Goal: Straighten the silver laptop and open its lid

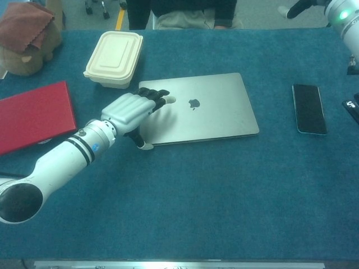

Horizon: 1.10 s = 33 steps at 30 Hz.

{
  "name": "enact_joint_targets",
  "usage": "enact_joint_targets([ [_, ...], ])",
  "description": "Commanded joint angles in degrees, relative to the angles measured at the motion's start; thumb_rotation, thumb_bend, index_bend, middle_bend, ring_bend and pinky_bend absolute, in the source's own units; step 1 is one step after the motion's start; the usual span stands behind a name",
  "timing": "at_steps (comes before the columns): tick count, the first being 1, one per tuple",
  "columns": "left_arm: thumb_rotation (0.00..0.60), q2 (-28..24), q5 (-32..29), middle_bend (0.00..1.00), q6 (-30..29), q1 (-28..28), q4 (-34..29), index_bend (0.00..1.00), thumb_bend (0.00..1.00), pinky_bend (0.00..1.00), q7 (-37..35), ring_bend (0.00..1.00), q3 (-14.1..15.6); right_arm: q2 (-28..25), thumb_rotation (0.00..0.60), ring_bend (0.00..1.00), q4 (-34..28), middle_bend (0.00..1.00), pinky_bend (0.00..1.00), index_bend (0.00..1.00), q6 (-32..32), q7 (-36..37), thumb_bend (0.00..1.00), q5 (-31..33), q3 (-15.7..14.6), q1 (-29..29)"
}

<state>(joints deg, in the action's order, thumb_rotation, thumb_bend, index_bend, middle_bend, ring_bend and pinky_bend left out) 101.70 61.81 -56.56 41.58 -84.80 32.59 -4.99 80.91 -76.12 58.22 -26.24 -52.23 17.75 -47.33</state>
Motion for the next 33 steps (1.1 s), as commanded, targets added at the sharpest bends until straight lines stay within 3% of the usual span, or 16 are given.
enact_joint_targets([
  [1,0.600,-1.22,-0.15,0.00,-0.37,-0.20,-1.18,0.00,0.14,0.00,1.06,0.00,0.44,-0.25,0.600,0.04,-0.50,0.21,0.04,0.00,-0.04,0.11,0.29,-0.27,-0.24,0.14],
  [10,0.600,-6.30,0.78,0.00,-4.34,-2.01,-7.39,0.00,0.14,0.00,3.94,0.00,1.89,-1.10,0.600,0.03,-1.44,0.21,0.04,0.00,-0.35,2.54,0.29,-3.83,-1.67,0.85],
  [20,0.600,-14.41,4.62,0.00,-12.59,-6.56,-14.13,0.00,0.14,0.00,4.31,0.00,3.08,-2.32,0.600,0.02,-0.36,0.21,0.04,0.00,-0.37,11.12,0.29,-15.04,-4.66,1.89],
  [33,0.600,-24.83,9.97,0.00,-19.63,-12.68,-20.70,0.00,0.14,0.00,-1.12,0.00,4.13,-4.02,0.600,0.00,-0.73,0.16,0.04,0.00,-0.44,13.47,0.04,-24.95,-9.47,2.70],
])
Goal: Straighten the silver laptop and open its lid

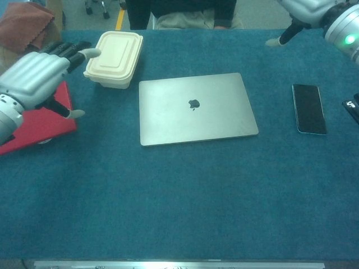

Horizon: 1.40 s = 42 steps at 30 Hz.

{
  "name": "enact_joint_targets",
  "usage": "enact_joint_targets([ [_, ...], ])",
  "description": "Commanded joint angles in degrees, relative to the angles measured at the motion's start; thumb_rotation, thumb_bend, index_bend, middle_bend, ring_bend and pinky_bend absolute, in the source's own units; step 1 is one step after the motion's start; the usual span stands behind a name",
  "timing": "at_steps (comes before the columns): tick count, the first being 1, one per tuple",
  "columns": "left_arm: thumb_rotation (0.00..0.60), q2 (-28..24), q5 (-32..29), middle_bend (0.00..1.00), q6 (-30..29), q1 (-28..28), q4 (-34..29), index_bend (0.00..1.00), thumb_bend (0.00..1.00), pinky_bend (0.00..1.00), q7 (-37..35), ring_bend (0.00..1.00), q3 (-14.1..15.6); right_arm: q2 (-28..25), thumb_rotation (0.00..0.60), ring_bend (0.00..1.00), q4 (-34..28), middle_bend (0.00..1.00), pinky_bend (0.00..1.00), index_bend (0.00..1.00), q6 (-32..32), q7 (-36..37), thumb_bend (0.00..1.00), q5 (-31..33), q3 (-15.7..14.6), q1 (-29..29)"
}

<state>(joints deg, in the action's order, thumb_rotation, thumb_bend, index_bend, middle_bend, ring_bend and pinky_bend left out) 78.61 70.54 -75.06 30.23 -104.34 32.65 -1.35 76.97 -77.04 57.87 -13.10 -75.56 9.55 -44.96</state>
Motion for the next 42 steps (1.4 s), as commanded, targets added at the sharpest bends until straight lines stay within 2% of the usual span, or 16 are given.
enact_joint_targets([
  [1,0.600,-2.36,1.77,0.00,-1.58,-1.78,-1.42,0.00,0.14,0.00,-1.58,0.00,0.68,0.10,0.600,0.00,0.55,0.16,0.04,0.00,-0.20,0.30,0.02,-2.15,-1.73,0.41],
  [16,0.600,-9.67,9.41,0.00,-6.85,-8.51,-2.79,0.00,0.14,0.00,-9.57,0.00,2.75,5.60,0.600,0.00,9.38,0.15,0.04,0.00,0.92,0.67,0.00,-11.90,-9.17,2.74],
  [31,0.600,-11.47,11.96,0.00,-6.15,-10.99,-2.74,0.00,0.14,0.00,-11.86,0.00,2.54,13.06,0.600,0.00,20.56,0.13,0.04,0.00,4.23,0.87,0.00,-19.29,-13.13,4.20],
  [42,0.600,-12.40,11.90,0.00,-4.92,-11.89,-2.34,0.00,0.14,0.00,-14.03,0.00,1.64,18.20,0.600,0.00,28.04,0.13,0.04,0.00,5.41,1.64,0.00,-22.36,-14.24,4.04],
])
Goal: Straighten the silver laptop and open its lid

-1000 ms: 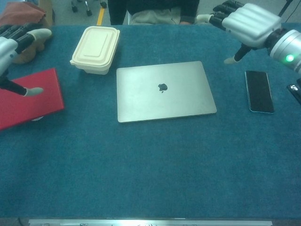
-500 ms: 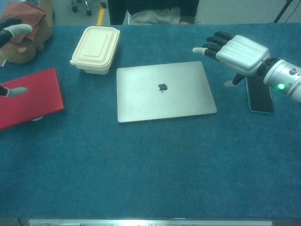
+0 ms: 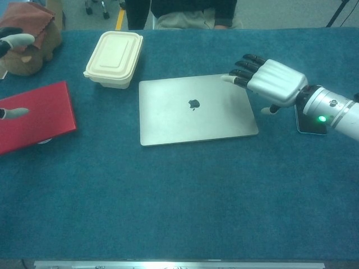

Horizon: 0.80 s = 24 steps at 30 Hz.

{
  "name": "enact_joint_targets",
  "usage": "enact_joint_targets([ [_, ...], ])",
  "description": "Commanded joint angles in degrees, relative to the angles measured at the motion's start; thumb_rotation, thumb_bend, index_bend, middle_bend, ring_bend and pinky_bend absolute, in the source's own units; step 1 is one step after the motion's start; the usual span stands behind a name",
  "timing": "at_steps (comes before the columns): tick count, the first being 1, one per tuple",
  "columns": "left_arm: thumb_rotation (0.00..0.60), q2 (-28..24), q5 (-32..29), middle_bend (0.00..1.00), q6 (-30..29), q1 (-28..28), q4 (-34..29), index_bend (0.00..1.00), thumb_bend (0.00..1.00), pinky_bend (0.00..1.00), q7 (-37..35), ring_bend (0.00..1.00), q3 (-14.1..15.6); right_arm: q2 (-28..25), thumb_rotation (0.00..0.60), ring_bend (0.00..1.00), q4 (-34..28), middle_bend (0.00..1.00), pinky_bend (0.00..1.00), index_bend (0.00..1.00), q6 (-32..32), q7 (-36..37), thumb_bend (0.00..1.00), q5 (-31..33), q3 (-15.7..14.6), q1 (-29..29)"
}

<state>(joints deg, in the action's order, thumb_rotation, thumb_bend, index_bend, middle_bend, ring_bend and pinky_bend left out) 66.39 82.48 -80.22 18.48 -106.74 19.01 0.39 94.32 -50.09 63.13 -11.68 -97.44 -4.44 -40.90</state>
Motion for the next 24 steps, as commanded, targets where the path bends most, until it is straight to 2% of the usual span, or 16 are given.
enact_joint_targets([
  [1,0.600,-0.26,-0.05,0.00,0.41,-0.23,0.09,0.00,0.14,0.00,-0.66,0.00,-0.16,1.24,0.600,0.00,1.71,0.12,0.04,0.00,0.31,0.33,0.00,-0.63,-0.31,0.03],
  [13,0.600,-0.55,0.12,0.00,1.60,-0.74,0.49,0.00,0.14,0.00,-1.73,0.00,-0.95,4.77,0.600,0.00,6.44,0.12,0.04,0.00,2.26,1.60,0.00,-2.07,-0.70,0.41],
  [24,0.600,-1.08,0.32,0.00,1.72,-1.43,0.96,0.00,0.14,0.00,-3.12,0.00,-1.61,6.70,0.600,0.00,7.89,0.12,0.04,0.00,4.34,1.33,0.00,-3.36,-0.68,0.14],
])
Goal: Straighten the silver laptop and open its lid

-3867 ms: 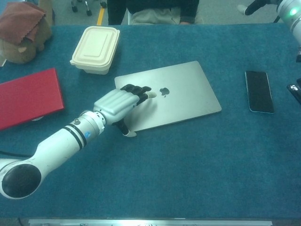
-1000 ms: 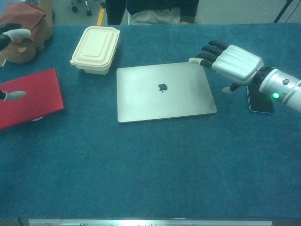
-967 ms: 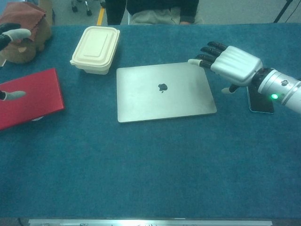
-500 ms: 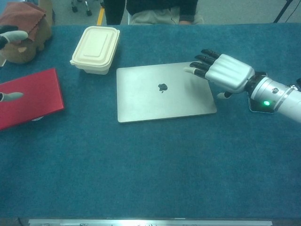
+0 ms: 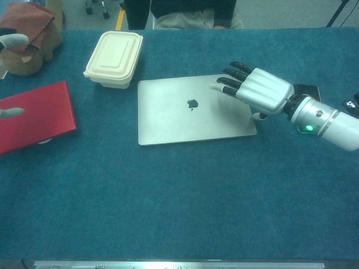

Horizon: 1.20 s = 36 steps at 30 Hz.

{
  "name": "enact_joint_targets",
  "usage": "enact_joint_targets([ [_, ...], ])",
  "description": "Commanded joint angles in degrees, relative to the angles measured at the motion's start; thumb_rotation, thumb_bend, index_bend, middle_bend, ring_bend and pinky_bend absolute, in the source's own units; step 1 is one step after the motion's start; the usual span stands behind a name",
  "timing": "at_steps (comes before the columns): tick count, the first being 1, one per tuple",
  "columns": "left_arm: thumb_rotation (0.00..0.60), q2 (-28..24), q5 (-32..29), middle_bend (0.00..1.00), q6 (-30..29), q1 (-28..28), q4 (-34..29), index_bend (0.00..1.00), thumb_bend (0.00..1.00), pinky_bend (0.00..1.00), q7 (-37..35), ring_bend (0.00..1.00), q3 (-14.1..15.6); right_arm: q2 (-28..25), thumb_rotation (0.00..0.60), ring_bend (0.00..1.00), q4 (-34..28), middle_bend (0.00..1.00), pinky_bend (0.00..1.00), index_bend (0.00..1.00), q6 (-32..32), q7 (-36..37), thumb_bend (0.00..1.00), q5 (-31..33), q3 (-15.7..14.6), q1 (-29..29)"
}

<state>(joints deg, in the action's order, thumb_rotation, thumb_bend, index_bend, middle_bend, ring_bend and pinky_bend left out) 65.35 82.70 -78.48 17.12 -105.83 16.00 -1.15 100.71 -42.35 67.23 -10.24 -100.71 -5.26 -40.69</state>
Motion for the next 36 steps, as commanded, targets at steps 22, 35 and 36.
enact_joint_targets([
  [22,0.600,-2.24,0.56,0.00,-1.06,-1.83,0.69,0.00,0.14,0.00,-3.45,0.00,-1.22,6.97,0.600,0.00,0.64,0.12,0.04,0.00,-0.24,-3.95,0.00,0.86,3.44,-3.10],
  [35,0.600,-3.43,1.86,0.00,-0.85,-2.37,0.41,0.00,0.14,0.00,-3.03,0.00,-0.93,-3.89,0.600,0.00,-18.66,0.10,0.04,0.00,1.34,-5.35,0.00,2.88,4.44,-1.45],
  [36,0.600,-3.49,1.95,0.00,-0.70,-2.36,0.35,0.00,0.14,0.00,-2.91,0.00,-0.84,-4.41,0.600,0.00,-21.19,0.10,0.04,0.00,0.92,-5.35,0.00,3.83,4.83,-1.14],
])
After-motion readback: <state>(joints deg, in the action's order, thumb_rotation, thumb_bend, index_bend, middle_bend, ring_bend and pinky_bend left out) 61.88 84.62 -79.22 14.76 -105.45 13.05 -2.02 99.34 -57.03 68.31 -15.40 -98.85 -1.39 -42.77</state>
